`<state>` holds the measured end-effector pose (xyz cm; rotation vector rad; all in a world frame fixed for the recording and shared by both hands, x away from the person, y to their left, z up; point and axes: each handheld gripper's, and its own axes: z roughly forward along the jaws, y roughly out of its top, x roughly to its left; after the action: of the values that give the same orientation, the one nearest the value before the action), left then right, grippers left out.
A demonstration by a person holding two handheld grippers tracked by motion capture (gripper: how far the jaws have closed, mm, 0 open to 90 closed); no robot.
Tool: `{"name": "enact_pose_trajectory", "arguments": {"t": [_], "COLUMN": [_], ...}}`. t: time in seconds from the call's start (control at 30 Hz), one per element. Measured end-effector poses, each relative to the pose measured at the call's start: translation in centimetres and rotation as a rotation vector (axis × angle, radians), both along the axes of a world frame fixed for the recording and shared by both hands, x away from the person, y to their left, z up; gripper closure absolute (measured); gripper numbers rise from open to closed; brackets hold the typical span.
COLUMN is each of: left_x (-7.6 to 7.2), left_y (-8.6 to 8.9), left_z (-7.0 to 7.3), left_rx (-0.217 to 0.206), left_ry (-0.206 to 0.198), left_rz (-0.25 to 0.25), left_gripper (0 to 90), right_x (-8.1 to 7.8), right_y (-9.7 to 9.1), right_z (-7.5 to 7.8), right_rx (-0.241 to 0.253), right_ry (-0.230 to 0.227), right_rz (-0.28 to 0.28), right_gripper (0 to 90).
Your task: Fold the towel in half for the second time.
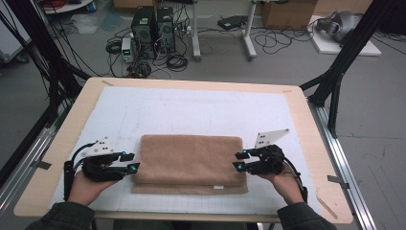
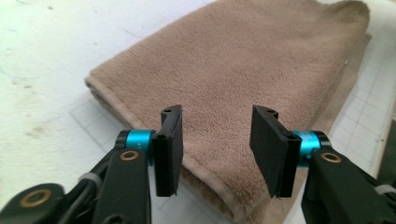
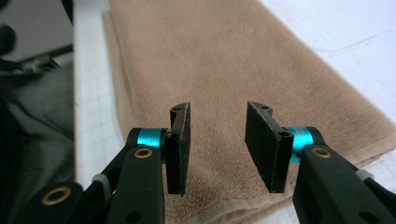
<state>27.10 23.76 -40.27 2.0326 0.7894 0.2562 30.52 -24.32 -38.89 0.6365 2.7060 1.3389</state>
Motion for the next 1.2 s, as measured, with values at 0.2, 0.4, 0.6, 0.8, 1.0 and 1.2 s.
{"name": "enact_pose_trajectory", "arguments": {"t": [0.2,0.4,0.6,0.8,1.0,1.2], "left_x": [-0.7,-1.6,-1.8,-2.2,-2.5,-2.7], "left_y": [-1.4,-1.5,-1.7,-0.8,-1.2,-1.1], "left_z": [-2.2,-3.6,-3.6,-2.5,-3.7,-3.2], "left_rx": [0.052,0.082,0.088,0.032,0.089,0.064], "left_ry": [0.037,0.032,-0.002,-0.012,0.016,-0.015], "left_rz": [-0.054,-0.049,-0.048,-0.038,-0.077,-0.059], "left_gripper": [65.1,65.6,83.7,70.3,71.2,85.5], "right_x": [-0.8,-1.8,-2.0,-2.3,-3.0,-2.7], "right_y": [1.0,1.7,2.0,1.5,1.2,1.4], "right_z": [-2.4,-4.5,-4.4,-3.4,-4.2,-3.9], "right_rx": [-0.034,-0.109,-0.118,-0.093,-0.124,-0.131], "right_ry": [0.031,0.011,-0.012,-0.021,-0.013,-0.022], "right_rz": [0.044,0.051,0.049,0.035,0.040,0.051], "right_gripper": [61.8,64.0,82.4,72.4,67.1,85.2]}}
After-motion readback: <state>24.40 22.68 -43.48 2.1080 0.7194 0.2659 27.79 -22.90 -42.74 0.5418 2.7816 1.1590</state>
